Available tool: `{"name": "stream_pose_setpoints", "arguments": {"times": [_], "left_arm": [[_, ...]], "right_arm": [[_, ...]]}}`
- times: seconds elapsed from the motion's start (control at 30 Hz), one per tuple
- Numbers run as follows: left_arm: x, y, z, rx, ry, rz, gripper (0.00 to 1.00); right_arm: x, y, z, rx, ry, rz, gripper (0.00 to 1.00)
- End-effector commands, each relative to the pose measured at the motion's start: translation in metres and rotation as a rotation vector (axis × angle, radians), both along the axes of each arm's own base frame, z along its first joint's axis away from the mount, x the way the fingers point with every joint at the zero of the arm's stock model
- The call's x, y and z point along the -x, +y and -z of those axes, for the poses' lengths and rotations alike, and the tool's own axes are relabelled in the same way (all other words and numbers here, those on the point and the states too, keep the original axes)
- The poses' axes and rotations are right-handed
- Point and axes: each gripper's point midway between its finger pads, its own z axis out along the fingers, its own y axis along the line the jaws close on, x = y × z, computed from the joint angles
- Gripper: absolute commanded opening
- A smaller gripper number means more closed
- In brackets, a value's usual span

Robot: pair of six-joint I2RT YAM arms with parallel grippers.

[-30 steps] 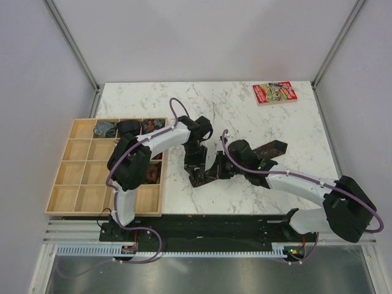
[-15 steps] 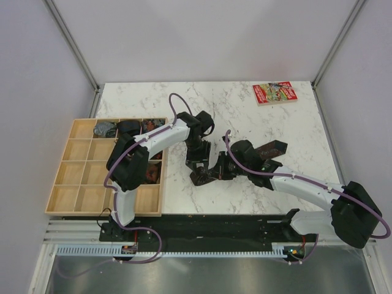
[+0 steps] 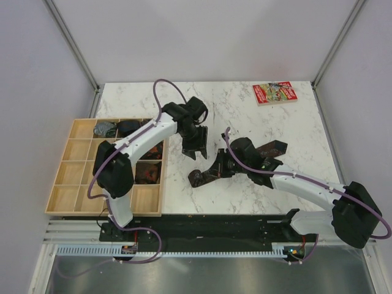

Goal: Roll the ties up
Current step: Roll the tie at the center of the board.

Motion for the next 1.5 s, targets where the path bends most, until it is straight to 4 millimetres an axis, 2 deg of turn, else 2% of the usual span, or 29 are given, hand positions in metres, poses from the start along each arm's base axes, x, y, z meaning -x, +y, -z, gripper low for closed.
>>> {"name": "stream_pose_setpoints", "arguments": {"times": [0.0, 0.07, 0.13, 0.17, 0.2, 0.23, 0.27, 0.33, 0.37, 0.6, 0.77, 0.93, 1.27, 1.47], "left_arm": [[-0.025, 0.027, -0.052, 0.049, -0.154, -0.078, 0.53], [-0.032, 0.045, -0.054, 0.03, -0.178, -0.128, 0.53], [-0.037, 0.061, -0.064, 0.038, -0.219, -0.173, 0.53], [-0.034, 0.068, -0.059, 0.027, -0.209, -0.186, 0.53], [-0.033, 0.074, -0.067, 0.04, -0.24, -0.199, 0.52], [-0.035, 0.083, -0.066, 0.03, -0.252, -0.223, 0.52], [-0.029, 0.091, -0.059, 0.013, -0.24, -0.233, 0.52], [-0.026, 0.103, -0.062, 0.024, -0.264, -0.261, 0.52], [-0.019, 0.109, -0.051, 0.01, -0.241, -0.263, 0.51], [0.001, 0.125, -0.033, 0.0, -0.218, -0.266, 0.5], [0.005, 0.123, -0.032, 0.03, -0.224, -0.255, 0.5], [0.008, 0.118, -0.03, 0.065, -0.221, -0.25, 0.5], [0.009, 0.111, -0.034, 0.12, -0.234, -0.244, 0.49], [0.012, 0.097, -0.03, 0.209, -0.23, -0.226, 0.5]], "right_arm": [[-0.007, 0.017, -0.028, -0.051, -0.057, -0.035, 0.02], [-0.009, 0.026, -0.03, -0.052, -0.058, -0.047, 0.02], [-0.008, 0.039, -0.036, -0.061, -0.068, -0.071, 0.03], [-0.008, 0.045, -0.029, -0.046, -0.054, -0.079, 0.03], [-0.003, 0.054, -0.028, -0.043, -0.053, -0.104, 0.02], [-0.005, 0.061, -0.034, -0.051, -0.062, -0.113, 0.02], [-0.005, 0.067, -0.026, -0.034, -0.048, -0.119, 0.01], [-0.008, 0.077, -0.028, -0.035, -0.051, -0.128, 0.01], [-0.009, 0.08, -0.019, -0.018, -0.038, -0.132, 0.01], [-0.016, 0.093, 0.01, 0.051, 0.004, -0.158, 0.0], [-0.019, 0.085, 0.029, 0.088, 0.022, -0.149, 0.0], [-0.026, 0.062, 0.044, 0.096, 0.044, -0.111, 0.0], [-0.037, 0.024, 0.063, 0.088, 0.082, -0.061, 0.0], [-0.043, 0.007, 0.072, 0.084, 0.088, -0.035, 0.0]]}}
